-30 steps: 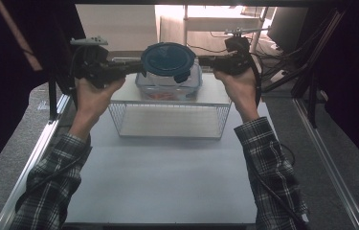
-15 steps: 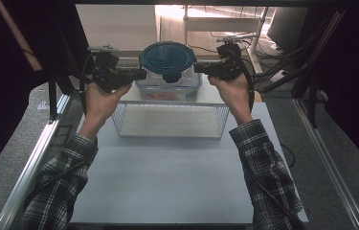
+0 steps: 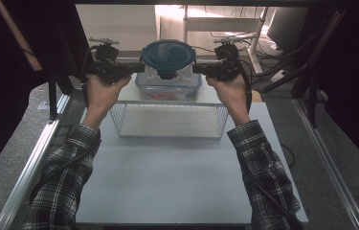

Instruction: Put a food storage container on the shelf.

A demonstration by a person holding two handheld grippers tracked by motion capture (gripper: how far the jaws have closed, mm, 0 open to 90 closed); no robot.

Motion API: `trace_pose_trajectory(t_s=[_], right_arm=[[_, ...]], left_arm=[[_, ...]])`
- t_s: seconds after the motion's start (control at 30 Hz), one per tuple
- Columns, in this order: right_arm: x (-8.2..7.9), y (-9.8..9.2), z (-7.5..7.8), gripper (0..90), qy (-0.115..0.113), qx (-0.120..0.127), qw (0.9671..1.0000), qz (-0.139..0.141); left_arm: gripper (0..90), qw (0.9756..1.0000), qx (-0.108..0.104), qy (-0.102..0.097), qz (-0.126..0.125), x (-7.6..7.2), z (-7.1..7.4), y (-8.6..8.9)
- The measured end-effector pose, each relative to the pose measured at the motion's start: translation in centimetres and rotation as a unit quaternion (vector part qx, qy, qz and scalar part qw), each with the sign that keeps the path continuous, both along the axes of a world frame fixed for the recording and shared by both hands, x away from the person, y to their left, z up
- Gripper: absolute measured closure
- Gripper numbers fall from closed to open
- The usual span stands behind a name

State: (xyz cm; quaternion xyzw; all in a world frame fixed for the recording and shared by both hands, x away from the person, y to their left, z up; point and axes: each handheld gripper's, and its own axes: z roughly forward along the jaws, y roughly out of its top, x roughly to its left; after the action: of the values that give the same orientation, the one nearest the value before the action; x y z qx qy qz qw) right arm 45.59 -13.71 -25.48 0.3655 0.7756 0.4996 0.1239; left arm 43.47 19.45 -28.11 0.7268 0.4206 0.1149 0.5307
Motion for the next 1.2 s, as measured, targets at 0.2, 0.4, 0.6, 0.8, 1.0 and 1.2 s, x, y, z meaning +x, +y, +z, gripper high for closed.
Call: trace_pose_trajectory(t_s=[0.2,0.4,0.6,0.8,1.0,1.2], right_arm=[[-0.8,-0.8,-0.7,71.5,-0.011,-0.004,0.9999,0.006],[-1.7,-1.4,-1.6,58.2,-0.017,-0.007,0.9996,0.020],[-2.8,-1.8,-2.5,46.2,-0.023,-0.006,0.9994,0.026],[-3.6,-2.1,-3.2,36.1,-0.031,-0.016,0.9990,0.029],[-4.6,-2.1,-4.0,27.2,-0.033,-0.029,0.9984,0.036],[-5.3,-2.0,-4.9,21.3,-0.035,-0.039,0.9977,0.042]], left_arm=[[69.1,0.9997,-0.010,-0.006,-0.022,-1.3,-0.8,0.4],[55.5,0.9993,-0.003,-0.013,-0.036,-2.6,-1.5,0.3],[44.1,0.9986,-0.004,-0.021,-0.048,-3.5,-2.6,0.5],[32.5,0.9983,-0.002,-0.021,-0.054,-4.4,-4.0,0.5],[24.4,0.9979,-0.002,-0.016,-0.062,-5.2,-5.2,0.5],[17.1,0.9976,0.009,-0.010,-0.067,-6.2,-6.2,0.2]])
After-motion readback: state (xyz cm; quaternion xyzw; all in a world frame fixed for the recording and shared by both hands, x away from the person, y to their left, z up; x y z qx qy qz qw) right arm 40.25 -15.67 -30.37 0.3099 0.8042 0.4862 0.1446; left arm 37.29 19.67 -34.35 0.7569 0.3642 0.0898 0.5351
